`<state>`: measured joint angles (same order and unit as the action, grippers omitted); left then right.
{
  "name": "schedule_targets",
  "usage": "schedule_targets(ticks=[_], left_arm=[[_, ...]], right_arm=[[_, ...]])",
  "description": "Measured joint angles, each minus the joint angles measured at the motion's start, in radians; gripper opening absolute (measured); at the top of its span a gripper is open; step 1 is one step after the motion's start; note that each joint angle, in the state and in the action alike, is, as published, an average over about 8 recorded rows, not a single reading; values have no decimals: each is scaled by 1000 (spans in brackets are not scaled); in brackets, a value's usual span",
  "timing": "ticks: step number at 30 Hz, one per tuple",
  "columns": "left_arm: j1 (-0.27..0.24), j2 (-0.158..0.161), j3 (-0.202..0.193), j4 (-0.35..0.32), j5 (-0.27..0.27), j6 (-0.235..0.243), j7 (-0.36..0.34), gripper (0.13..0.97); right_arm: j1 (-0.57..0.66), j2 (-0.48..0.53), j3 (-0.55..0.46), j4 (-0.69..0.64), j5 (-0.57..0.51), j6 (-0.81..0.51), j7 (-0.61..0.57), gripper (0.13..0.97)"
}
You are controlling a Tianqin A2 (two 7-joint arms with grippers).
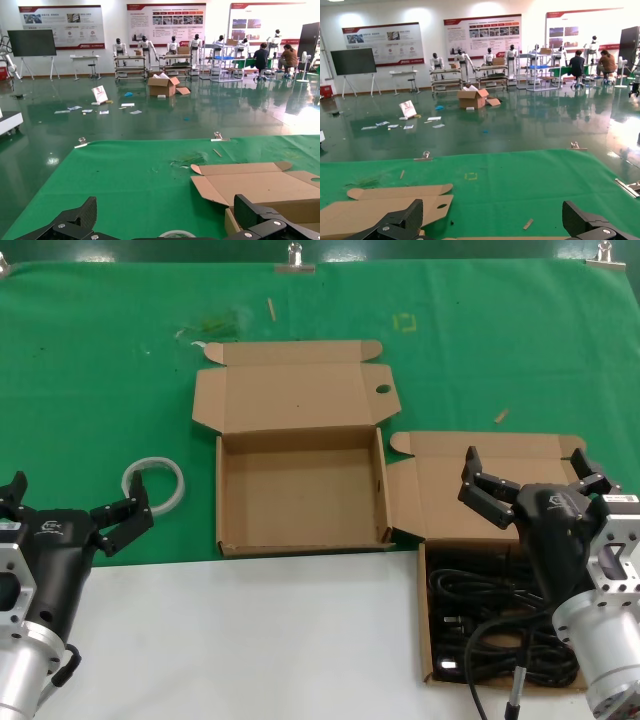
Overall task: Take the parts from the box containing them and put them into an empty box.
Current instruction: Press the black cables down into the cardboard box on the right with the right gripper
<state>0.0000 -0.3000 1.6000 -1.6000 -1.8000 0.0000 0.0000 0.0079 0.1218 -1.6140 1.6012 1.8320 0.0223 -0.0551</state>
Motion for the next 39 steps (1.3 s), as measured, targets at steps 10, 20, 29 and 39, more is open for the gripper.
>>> schedule_targets(ticks=[10,20,29,39], left_arm=[[0,0,0,0,0,0,0,965],[0,0,0,0,0,0,0,965],[0,0,0,0,0,0,0,965],[0,0,0,0,0,0,0,965]], right_arm=[[0,0,0,0,0,0,0,966],[0,0,0,0,0,0,0,966],[-23,-1,-20,17,23,42,-10,966],[-109,-1,-55,53,93,136,-65,966]])
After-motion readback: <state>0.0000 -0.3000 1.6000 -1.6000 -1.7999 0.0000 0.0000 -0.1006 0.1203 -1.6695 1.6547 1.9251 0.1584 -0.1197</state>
